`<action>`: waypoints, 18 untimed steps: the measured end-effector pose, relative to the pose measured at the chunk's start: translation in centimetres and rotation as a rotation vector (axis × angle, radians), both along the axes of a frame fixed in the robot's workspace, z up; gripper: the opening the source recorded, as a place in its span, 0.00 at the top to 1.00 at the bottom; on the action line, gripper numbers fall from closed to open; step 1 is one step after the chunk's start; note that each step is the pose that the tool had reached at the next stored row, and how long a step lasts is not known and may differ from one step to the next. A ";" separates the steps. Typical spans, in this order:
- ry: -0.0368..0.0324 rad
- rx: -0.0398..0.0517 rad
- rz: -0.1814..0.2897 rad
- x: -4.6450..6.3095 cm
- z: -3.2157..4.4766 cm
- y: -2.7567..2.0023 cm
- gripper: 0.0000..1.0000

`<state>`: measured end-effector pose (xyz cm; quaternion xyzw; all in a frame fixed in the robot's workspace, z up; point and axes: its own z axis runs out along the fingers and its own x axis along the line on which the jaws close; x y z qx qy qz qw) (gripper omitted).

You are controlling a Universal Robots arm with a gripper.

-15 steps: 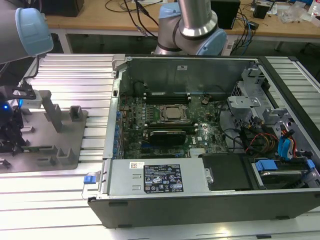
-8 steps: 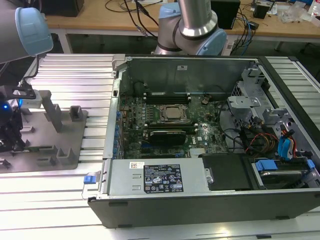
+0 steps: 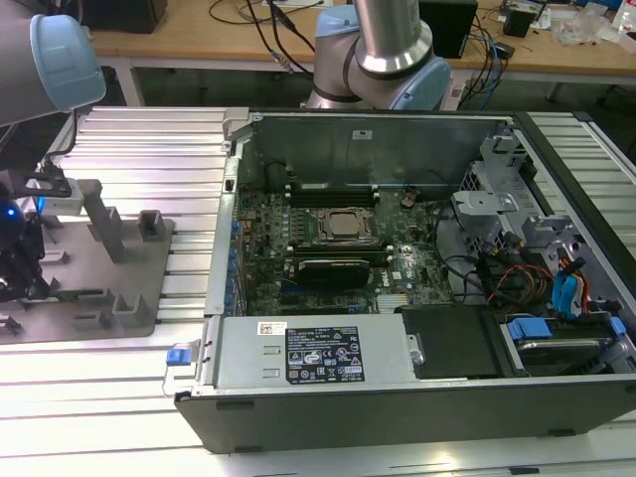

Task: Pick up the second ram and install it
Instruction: 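Pick up the second ram and move it above second insertion slot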

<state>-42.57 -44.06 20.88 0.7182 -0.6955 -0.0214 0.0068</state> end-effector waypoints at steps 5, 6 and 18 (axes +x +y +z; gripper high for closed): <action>0.0005 -0.0003 0.000 0.0 0.25 0.00 0.91; 0.0002 -0.0001 0.000 0.0 0.49 0.00 0.91; 0.0000 -0.0001 0.000 0.0 3.55 0.02 0.91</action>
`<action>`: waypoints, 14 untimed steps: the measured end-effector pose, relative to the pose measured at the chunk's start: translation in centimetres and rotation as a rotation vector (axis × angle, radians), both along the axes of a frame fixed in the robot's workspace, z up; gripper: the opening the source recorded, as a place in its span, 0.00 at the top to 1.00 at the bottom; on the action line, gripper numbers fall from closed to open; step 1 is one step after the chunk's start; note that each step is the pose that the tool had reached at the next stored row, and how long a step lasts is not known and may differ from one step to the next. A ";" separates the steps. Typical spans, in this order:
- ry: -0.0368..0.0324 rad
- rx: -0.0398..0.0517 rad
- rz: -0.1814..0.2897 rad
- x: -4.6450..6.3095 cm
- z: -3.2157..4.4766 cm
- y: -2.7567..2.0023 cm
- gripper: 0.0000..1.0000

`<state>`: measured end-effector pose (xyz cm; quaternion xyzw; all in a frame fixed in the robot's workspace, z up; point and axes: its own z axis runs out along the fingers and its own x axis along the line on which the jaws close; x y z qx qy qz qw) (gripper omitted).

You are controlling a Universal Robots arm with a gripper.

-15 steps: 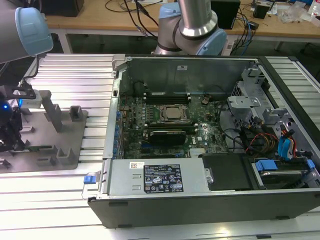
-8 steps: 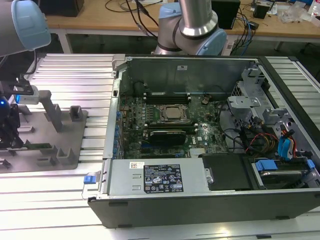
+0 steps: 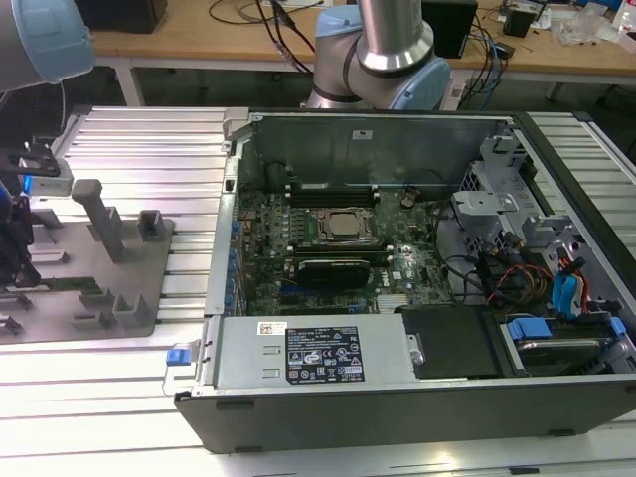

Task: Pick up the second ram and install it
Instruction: 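Pick up the second ram and move it above second insertion slot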

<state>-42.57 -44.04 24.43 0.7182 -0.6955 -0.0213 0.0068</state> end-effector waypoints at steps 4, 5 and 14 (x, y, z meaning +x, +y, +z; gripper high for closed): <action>0.0000 0.0001 0.000 0.0 1.82 0.01 0.91; 0.0001 0.0000 0.000 0.0 2.17 0.01 0.91; 0.0000 0.0001 0.000 0.0 4.32 0.01 0.91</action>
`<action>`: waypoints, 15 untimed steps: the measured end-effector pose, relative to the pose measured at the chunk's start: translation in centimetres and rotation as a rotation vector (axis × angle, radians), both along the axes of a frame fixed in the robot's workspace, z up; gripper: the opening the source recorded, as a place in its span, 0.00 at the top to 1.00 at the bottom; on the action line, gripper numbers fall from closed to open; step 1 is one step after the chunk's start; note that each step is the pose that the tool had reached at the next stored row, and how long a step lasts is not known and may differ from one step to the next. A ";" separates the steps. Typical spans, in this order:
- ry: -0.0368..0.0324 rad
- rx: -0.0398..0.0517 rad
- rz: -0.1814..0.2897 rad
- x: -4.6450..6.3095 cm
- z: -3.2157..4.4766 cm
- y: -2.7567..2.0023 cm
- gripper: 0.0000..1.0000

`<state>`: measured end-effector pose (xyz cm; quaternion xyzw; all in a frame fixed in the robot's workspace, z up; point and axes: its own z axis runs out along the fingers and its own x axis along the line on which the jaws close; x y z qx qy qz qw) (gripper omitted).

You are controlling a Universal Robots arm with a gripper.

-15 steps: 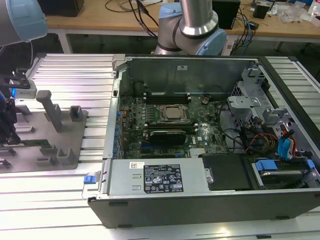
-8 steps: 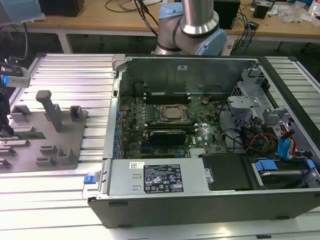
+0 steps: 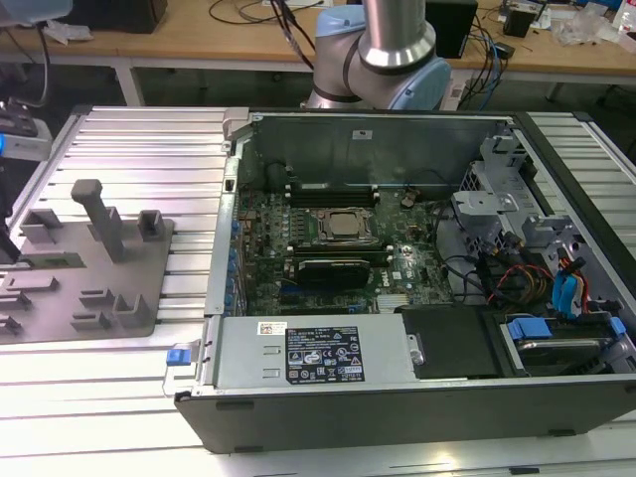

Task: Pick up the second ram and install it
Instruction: 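Pick up the second ram and move it above second insertion slot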

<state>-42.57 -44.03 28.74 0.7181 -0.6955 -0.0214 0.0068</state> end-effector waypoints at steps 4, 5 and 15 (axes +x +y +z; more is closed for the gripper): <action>0.0001 -0.0001 0.000 0.0 1.04 0.00 0.91; 0.0000 0.0000 0.000 0.0 1.26 0.00 0.91; 0.0000 0.0000 0.000 0.0 4.59 0.01 0.91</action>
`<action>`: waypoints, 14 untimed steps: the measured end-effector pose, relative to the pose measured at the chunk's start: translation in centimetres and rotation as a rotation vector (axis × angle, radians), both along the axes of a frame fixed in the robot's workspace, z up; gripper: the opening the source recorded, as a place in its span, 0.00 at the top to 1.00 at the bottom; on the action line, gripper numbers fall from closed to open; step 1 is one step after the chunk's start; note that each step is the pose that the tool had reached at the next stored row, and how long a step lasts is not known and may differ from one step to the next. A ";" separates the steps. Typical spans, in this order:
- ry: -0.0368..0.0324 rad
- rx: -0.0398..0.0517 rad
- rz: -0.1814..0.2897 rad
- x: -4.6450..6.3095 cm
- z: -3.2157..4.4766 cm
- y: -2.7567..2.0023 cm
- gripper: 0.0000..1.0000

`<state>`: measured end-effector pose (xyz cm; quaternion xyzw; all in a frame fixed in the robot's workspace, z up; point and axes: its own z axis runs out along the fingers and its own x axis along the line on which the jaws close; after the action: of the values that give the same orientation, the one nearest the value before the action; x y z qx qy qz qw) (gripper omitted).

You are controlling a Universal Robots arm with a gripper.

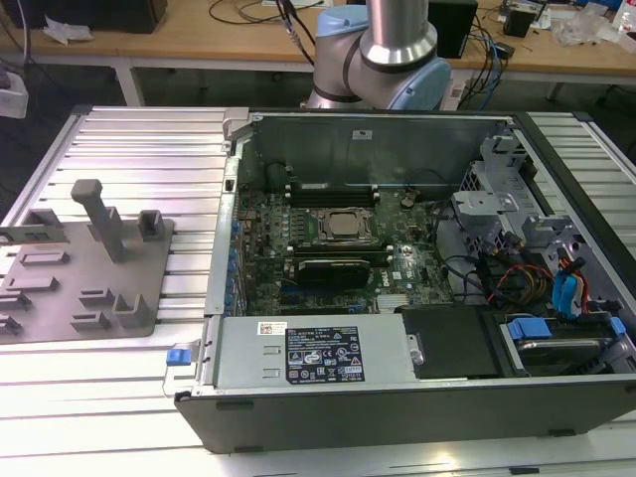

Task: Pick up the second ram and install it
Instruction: 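Pick up the second ram and move it above second insertion slot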

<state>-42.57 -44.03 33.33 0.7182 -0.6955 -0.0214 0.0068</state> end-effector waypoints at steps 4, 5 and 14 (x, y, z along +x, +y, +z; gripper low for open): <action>0.0001 -0.0001 0.000 0.0 1.03 0.00 0.91; 0.0000 -0.0001 0.000 0.0 1.21 0.00 0.91; 0.0001 0.0000 0.000 0.0 3.73 0.01 0.91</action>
<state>-42.57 -44.02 37.06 0.7182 -0.6955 -0.0214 0.0069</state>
